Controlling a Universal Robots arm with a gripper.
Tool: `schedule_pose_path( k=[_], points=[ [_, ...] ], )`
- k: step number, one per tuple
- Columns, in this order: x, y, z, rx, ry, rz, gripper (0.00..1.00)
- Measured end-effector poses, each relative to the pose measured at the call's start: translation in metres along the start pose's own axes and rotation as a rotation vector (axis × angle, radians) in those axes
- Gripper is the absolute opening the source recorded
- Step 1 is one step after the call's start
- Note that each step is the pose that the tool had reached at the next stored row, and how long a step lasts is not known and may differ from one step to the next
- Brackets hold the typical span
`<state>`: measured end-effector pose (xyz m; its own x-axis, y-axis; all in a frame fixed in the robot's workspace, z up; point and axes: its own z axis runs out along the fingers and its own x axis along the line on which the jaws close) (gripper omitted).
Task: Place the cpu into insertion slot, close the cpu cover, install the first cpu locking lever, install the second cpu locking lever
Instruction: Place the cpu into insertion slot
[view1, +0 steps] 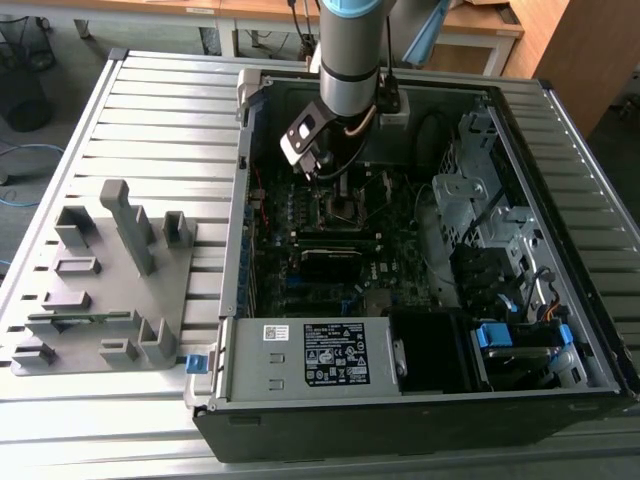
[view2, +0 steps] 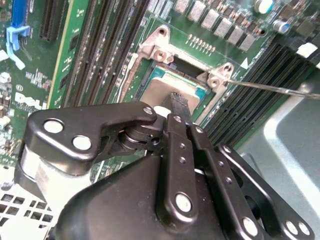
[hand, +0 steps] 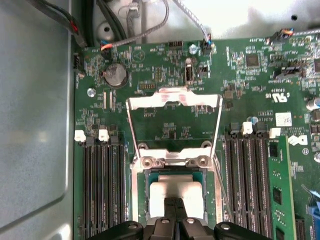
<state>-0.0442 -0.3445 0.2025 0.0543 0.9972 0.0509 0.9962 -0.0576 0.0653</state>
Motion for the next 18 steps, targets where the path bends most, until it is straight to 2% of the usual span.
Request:
schedule_pose_path(
  k=[3, 12, 18],
  points=[
    [0.0000, 0.0000, -0.0001, 0.0043, -0.0006, 0.000, 0.10],
    [-0.0030, 0.0028, 0.0000, 0.0060, -0.0039, 0.003, 0.10],
    [-0.0033, 0.0026, 0.0027, 0.0063, -0.0046, 0.004, 0.10]
  ],
)
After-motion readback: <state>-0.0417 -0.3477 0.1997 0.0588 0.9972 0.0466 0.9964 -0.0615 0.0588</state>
